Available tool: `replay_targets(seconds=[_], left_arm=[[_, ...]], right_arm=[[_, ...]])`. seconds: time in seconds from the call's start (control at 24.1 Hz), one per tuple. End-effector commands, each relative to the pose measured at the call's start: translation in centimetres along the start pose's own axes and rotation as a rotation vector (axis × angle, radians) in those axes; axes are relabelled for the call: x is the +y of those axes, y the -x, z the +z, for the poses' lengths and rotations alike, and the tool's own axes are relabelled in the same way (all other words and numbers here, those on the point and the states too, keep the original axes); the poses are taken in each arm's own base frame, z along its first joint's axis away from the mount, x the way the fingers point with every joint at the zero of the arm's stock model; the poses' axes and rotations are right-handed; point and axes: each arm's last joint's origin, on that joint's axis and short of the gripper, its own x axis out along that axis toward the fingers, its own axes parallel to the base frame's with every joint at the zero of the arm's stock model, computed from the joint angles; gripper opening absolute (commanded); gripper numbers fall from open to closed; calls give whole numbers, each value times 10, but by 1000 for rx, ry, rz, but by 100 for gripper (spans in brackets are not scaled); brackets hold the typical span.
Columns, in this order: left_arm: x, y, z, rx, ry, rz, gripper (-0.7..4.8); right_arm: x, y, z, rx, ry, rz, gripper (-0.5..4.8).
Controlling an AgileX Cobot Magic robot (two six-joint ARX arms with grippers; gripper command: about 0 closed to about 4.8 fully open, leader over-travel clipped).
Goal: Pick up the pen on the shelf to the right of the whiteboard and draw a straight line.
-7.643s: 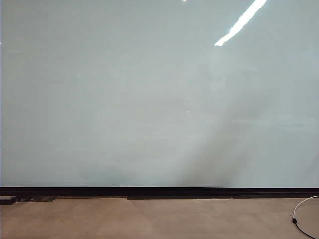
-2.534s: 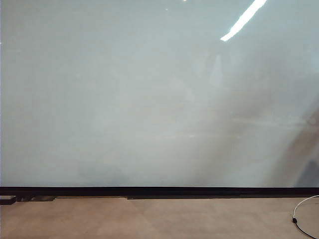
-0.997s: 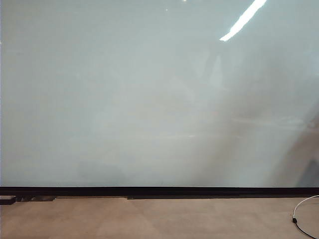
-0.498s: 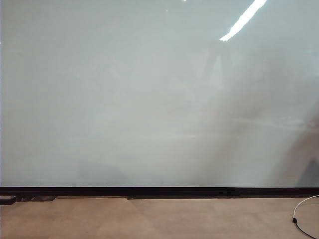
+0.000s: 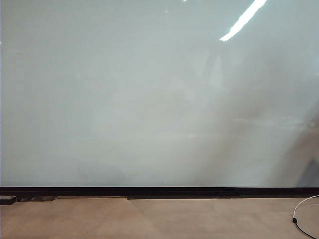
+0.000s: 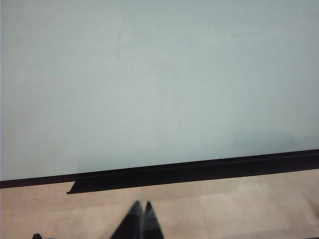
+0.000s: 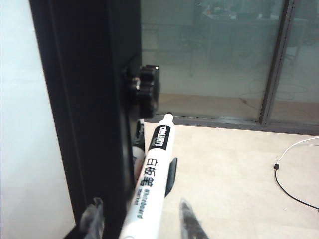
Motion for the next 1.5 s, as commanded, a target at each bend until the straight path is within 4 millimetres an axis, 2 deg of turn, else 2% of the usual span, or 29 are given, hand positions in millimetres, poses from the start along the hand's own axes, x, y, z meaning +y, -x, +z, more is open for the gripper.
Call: replay_targets(seconds=[0.04, 0.42, 0.5, 0.83, 0.96, 1.33, 1.45, 1.5], left_arm=[[0, 0, 2, -16, -2, -1, -5], [0, 0, 2, -16, -2, -1, -5], [0, 0, 2, -16, -2, -1, -5], [0, 0, 2, -16, -2, -1, -5], [0, 0, 2, -16, -2, -1, -5], [0, 0, 2, -16, -2, -1, -5], [0, 0, 2, -16, -2, -1, -5], [0, 0, 2, -16, -2, -1, -5]], right_arm=[[0, 0, 3, -16, 12, 4, 144], [0, 0, 3, -16, 12, 4, 142], [0, 0, 3, -16, 12, 4, 102], [0, 0, 3, -16, 12, 3, 99], [0, 0, 3, -16, 12, 4, 73], [0, 0, 3, -19, 15, 3, 71], [-5, 3, 9, -42, 34, -30, 23], [-10, 6, 12, -47, 40, -63, 22]])
